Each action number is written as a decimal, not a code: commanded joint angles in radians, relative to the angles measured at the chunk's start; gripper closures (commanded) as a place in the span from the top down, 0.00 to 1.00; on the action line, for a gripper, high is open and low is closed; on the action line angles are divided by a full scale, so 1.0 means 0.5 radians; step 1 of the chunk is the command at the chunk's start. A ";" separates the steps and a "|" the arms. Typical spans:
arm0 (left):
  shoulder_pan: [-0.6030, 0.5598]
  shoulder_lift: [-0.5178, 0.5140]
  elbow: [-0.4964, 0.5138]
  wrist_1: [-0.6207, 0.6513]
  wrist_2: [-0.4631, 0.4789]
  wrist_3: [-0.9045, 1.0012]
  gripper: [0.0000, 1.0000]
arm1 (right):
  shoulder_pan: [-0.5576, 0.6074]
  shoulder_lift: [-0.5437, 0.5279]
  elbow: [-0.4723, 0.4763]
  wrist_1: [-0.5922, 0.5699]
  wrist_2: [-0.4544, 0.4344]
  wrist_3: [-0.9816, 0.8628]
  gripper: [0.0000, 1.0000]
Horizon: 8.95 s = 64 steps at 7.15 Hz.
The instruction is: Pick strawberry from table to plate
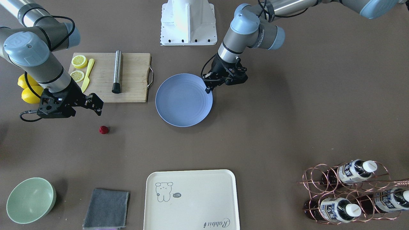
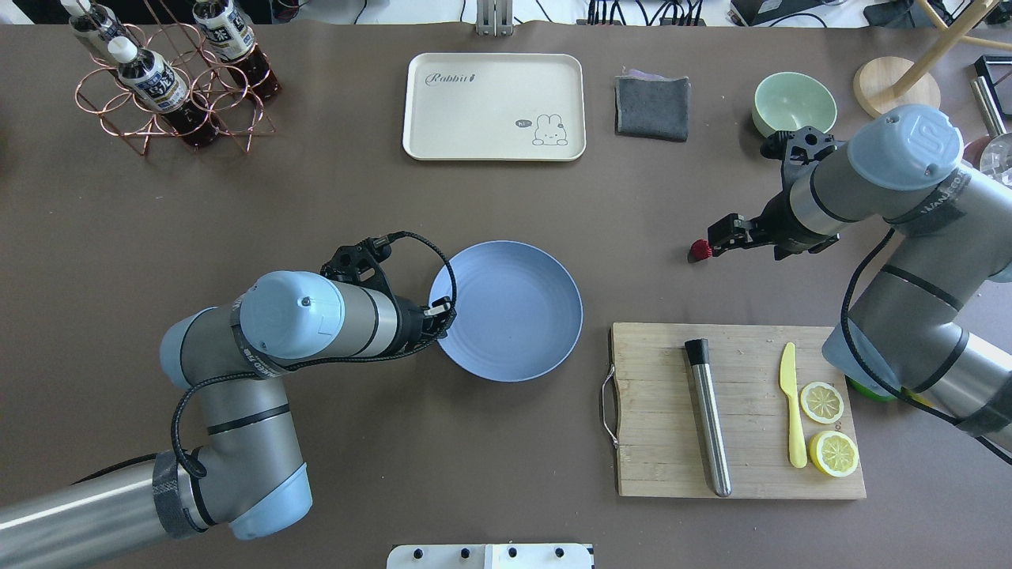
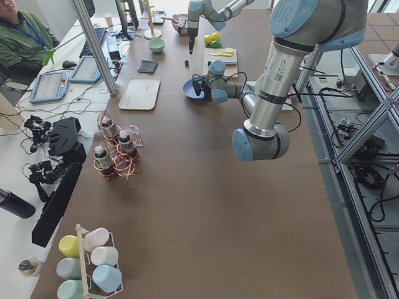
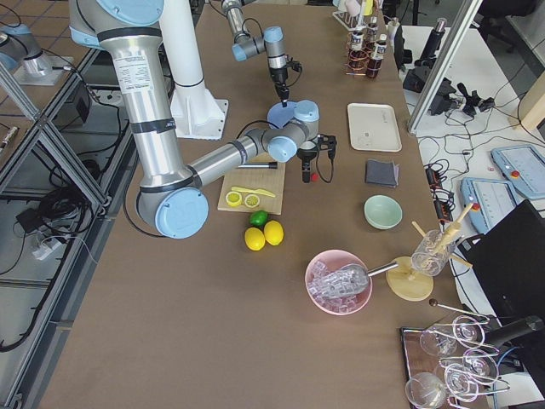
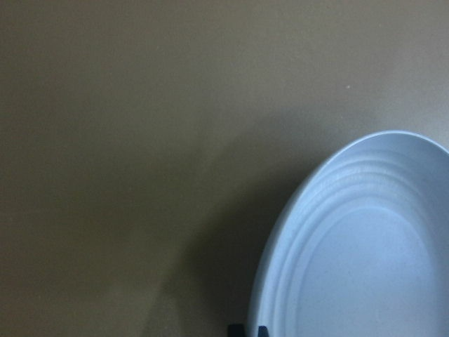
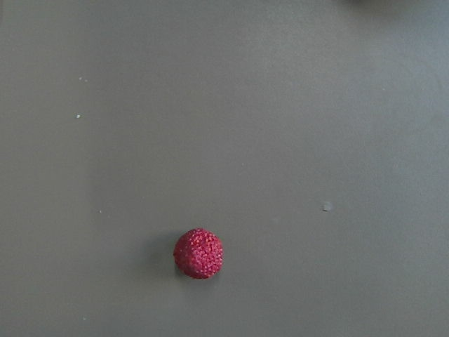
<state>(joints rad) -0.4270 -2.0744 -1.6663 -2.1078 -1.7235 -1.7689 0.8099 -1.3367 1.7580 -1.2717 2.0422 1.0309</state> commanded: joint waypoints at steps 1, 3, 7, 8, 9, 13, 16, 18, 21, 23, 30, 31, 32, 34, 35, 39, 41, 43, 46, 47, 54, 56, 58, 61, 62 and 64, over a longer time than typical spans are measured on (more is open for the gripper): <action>-0.063 0.010 0.013 -0.003 0.005 0.098 0.98 | -0.018 0.086 -0.076 0.000 -0.028 0.000 1.00; -0.097 0.016 0.013 0.000 -0.001 0.138 0.98 | -0.024 0.215 -0.226 0.000 -0.032 0.000 1.00; -0.106 0.022 0.013 0.000 0.002 0.182 0.98 | -0.086 0.265 -0.356 0.061 -0.139 0.000 1.00; -0.109 0.022 0.013 0.000 -0.004 0.185 0.98 | -0.104 0.265 -0.380 0.116 -0.163 0.000 1.00; -0.125 0.022 0.013 0.000 -0.014 0.185 0.98 | -0.107 0.265 -0.399 0.129 -0.164 0.000 1.00; -0.149 0.022 0.010 0.013 -0.014 0.230 0.98 | -0.110 0.277 -0.396 0.144 -0.173 0.000 0.00; -0.192 0.038 0.004 0.019 -0.010 0.408 0.98 | -0.028 0.369 -0.381 0.114 -0.124 0.009 0.00; -0.366 0.157 -0.054 0.025 -0.020 0.835 0.98 | -0.018 0.513 -0.381 0.022 -0.093 0.049 0.00; -0.676 0.573 -0.363 0.019 -0.148 1.518 0.98 | -0.238 0.737 -0.381 -0.117 -0.249 0.193 0.00; -0.836 0.864 -0.404 -0.173 -0.234 1.577 0.98 | -0.447 0.850 -0.381 -0.120 -0.369 0.254 0.00; -1.287 1.118 -0.214 -0.214 -0.808 1.924 0.98 | -0.709 0.964 -0.476 -0.095 -0.541 0.377 0.00; -1.287 1.118 -0.214 -0.214 -0.808 1.924 0.98 | -0.745 0.955 -0.476 -0.095 -0.544 0.380 0.00; -1.287 1.118 -0.211 -0.214 -0.808 1.924 0.98 | -0.745 0.958 -0.476 -0.092 -0.544 0.386 0.07; -1.287 1.118 -0.202 -0.214 -0.811 1.924 0.98 | -0.736 0.958 -0.457 -0.089 -0.581 0.387 1.00; -1.287 1.115 -0.202 -0.214 -0.811 1.924 0.98 | -0.682 0.958 -0.430 -0.092 -0.560 0.368 1.00; -1.715 1.151 -0.208 0.154 -1.078 2.724 0.98 | -0.060 0.528 -0.197 -0.120 0.043 -0.182 1.00; -1.971 1.124 -0.217 0.536 -1.081 3.275 0.98 | 0.302 0.184 -0.175 -0.120 0.204 -0.788 1.00; -2.161 1.127 -0.202 0.751 -1.072 3.674 0.98 | 0.810 -0.065 -0.297 -0.114 0.390 -1.326 1.00; -2.202 1.145 -0.143 0.786 -1.084 3.682 0.98 | 1.407 -0.112 -0.784 -0.126 0.637 -1.925 1.00; -2.199 1.136 -0.128 0.783 -1.084 3.682 0.98 | 1.487 -0.158 -0.819 -0.126 0.637 -1.972 1.00; -2.199 1.148 -0.100 0.764 -1.087 3.685 0.98 | 1.623 -0.428 -0.019 -0.871 0.622 -2.022 1.00; -2.199 1.151 -0.097 0.764 -1.081 3.685 0.98 | 1.623 -0.453 -0.028 -0.862 0.625 -2.025 1.00; -2.199 1.154 -0.097 0.767 -1.081 3.685 0.98 | 1.623 -0.453 -0.028 -0.862 0.622 -2.025 1.00; -2.199 1.155 -0.097 0.767 -1.078 3.685 0.98 | 1.623 -0.453 -0.037 -0.859 0.619 -2.028 1.00; -2.199 1.155 -0.097 0.767 -1.078 3.685 0.98 | 1.620 -0.453 -0.037 -0.859 0.619 -2.043 1.00; -2.199 1.145 -0.100 0.767 -1.078 3.685 0.98 | 1.620 -0.453 -0.037 -0.859 0.616 -2.043 1.00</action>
<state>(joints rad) -1.5263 -1.4990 -1.7159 -1.7242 -2.2626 0.0736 1.6201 -1.5631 1.7396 -1.7012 2.3507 0.0101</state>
